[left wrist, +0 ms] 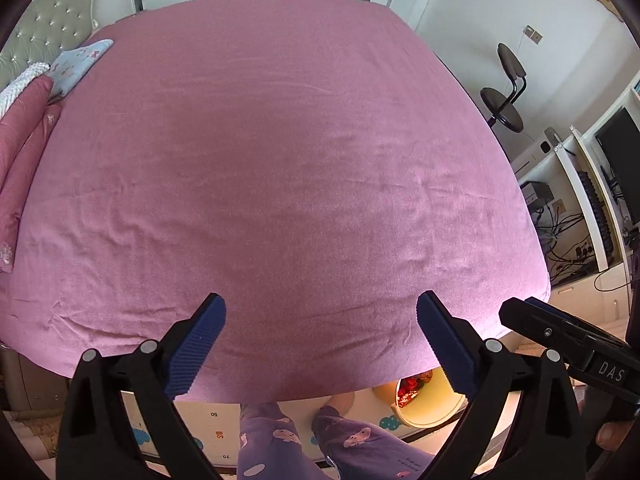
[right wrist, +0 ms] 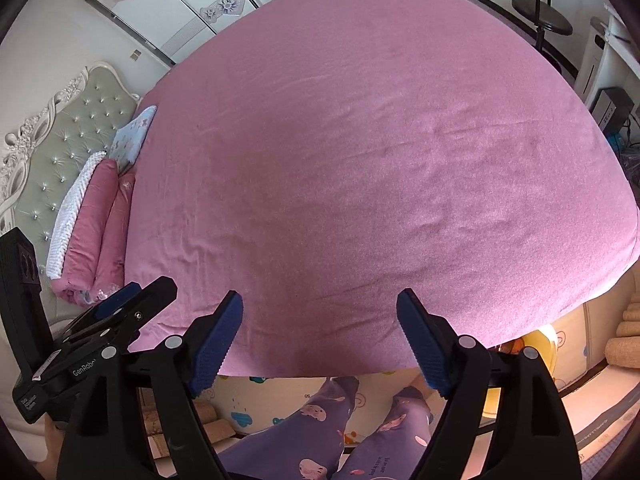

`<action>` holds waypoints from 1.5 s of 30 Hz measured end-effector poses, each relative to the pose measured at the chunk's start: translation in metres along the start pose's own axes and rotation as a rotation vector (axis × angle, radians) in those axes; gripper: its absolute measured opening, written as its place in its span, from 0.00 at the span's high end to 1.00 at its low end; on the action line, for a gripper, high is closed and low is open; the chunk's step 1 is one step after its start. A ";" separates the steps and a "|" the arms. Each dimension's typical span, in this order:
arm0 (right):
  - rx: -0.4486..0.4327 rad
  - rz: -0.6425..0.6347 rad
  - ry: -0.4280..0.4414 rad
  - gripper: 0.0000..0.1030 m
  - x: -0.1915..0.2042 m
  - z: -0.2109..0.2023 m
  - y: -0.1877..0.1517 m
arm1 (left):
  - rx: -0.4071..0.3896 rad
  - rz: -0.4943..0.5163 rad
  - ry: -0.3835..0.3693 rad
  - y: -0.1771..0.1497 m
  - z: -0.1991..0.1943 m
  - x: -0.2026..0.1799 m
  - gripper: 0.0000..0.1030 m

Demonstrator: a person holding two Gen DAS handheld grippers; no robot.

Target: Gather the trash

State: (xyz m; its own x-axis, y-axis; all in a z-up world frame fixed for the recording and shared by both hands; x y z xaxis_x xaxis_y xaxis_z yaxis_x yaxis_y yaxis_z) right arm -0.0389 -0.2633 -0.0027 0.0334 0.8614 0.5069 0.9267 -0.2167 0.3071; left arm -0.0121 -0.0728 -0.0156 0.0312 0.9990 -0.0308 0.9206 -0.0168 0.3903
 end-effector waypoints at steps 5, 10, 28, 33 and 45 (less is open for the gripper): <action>-0.076 -0.041 0.014 0.23 0.022 -0.025 0.010 | -0.077 -0.020 0.019 0.009 -0.039 0.011 0.07; -0.136 -0.110 0.038 0.19 0.046 -0.042 0.013 | -0.145 -0.038 0.027 0.010 -0.063 0.015 0.06; -0.211 -0.173 0.078 0.14 0.071 -0.051 0.018 | -0.269 -0.038 0.087 0.020 -0.097 0.025 0.04; -0.223 -0.165 0.072 0.14 0.070 -0.052 0.017 | -0.266 -0.054 0.063 0.019 -0.098 0.032 0.04; -0.230 -0.132 0.060 0.14 0.075 -0.049 0.013 | -0.229 -0.050 0.053 0.019 -0.089 0.041 0.04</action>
State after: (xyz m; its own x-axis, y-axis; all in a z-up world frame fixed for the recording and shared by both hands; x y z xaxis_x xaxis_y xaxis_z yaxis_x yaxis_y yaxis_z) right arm -0.0432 -0.2244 0.0786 -0.1110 0.8619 0.4948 0.8116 -0.2087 0.5456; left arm -0.0278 -0.0288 0.0728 -0.0382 0.9992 -0.0097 0.8079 0.0365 0.5882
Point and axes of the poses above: each gripper's, at about its wrist camera, not at the fingertips, and z roughly the way its jaws point, x to its left, y to its top, the point moved 5 cm from there along z, roughly the way its jaws point, and after that the axes turned 8 degrees about y, right-handed, at the moved point
